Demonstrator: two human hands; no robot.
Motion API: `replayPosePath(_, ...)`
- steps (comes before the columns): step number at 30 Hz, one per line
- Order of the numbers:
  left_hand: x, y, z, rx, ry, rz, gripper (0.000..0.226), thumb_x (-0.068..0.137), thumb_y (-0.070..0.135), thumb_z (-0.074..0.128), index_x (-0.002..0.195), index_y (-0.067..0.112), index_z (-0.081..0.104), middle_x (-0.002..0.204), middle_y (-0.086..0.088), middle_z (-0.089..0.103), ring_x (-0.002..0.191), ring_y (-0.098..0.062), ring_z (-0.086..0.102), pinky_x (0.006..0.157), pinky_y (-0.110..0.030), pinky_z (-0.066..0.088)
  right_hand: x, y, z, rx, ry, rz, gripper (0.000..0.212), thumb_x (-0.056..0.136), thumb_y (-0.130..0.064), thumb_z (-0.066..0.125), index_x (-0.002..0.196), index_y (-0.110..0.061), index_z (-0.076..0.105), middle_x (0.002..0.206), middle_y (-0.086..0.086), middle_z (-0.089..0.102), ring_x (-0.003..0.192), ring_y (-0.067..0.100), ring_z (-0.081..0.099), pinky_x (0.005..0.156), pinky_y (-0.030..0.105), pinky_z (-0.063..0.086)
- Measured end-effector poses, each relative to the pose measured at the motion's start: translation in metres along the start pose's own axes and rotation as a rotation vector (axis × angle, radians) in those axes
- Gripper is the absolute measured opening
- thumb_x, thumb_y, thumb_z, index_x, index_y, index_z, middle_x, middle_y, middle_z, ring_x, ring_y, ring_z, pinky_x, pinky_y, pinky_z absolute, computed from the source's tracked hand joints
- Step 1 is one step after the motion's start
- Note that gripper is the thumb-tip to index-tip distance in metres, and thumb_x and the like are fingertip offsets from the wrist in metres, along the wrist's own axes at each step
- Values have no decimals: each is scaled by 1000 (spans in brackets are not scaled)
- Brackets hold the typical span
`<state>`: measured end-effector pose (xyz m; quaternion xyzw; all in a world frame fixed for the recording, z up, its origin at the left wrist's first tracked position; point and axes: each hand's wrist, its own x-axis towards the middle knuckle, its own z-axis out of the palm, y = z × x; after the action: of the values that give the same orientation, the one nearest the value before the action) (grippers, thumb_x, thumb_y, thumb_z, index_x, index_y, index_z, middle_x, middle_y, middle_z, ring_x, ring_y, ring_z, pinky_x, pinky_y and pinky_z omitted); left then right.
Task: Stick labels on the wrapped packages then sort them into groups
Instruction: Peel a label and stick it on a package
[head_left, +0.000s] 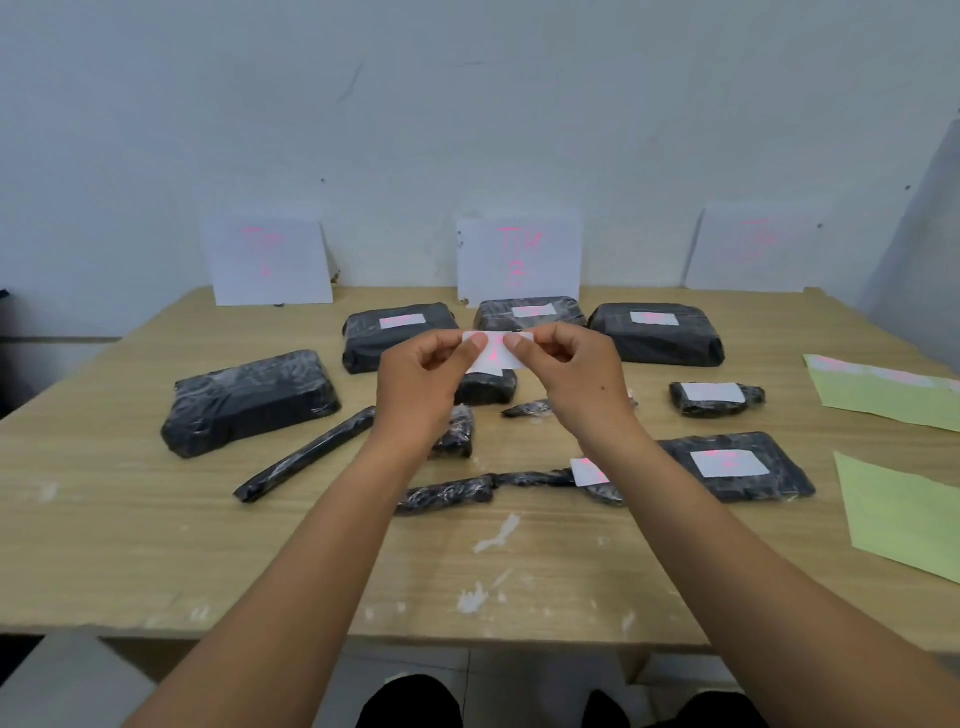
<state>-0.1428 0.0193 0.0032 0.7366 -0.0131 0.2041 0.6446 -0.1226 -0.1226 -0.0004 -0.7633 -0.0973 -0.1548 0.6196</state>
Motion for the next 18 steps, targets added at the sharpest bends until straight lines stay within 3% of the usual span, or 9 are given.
replayPosePath(4, -4, -9, -21, 40, 54, -25, 8, 86, 24, 68, 93, 26, 71, 83, 17, 69, 73, 11, 63, 64, -2, 46, -4, 1, 23, -35, -21, 17, 18, 84, -31, 70, 80, -14, 70, 61, -9, 56, 56, 3, 46, 59, 16, 40)
replayPosePath(9, -9, -29, -43, 103, 116, -112, 15, 79, 26, 75, 93, 20, 72, 79, 12, 70, 67, 9, 63, 62, -5, 47, -11, 11, 47, -118, -27, 66, 17, 81, -32, 74, 83, -16, 66, 66, -6, 59, 60, 2, 52, 54, 5, 38)
replayPosePath(12, -11, -43, -50, 161, 132, -132, 12, 79, 31, 75, 85, 20, 73, 78, 7, 72, 73, -3, 66, 72, -21, 52, -15, 18, 57, -184, -36, 83, 19, 82, -35, 72, 75, -18, 66, 69, -8, 62, 63, 3, 54, 58, 14, 41)
replayPosePath(15, -10, -56, -54, 250, 156, -141, 14, 74, 48, 73, 74, 33, 73, 76, 14, 72, 79, -6, 67, 88, -42, 52, -16, 23, 63, -272, -42, 80, 20, 82, -38, 71, 73, -22, 64, 70, -9, 63, 63, 2, 55, 57, 16, 44)
replayPosePath(18, -8, -63, -55, 357, 189, -166, 18, 72, 56, 71, 61, 41, 67, 72, 21, 68, 80, -5, 65, 93, -49, 45, -17, 28, 67, -322, -45, 79, 19, 82, -38, 71, 73, -23, 64, 68, -11, 62, 62, 3, 55, 60, 22, 48)
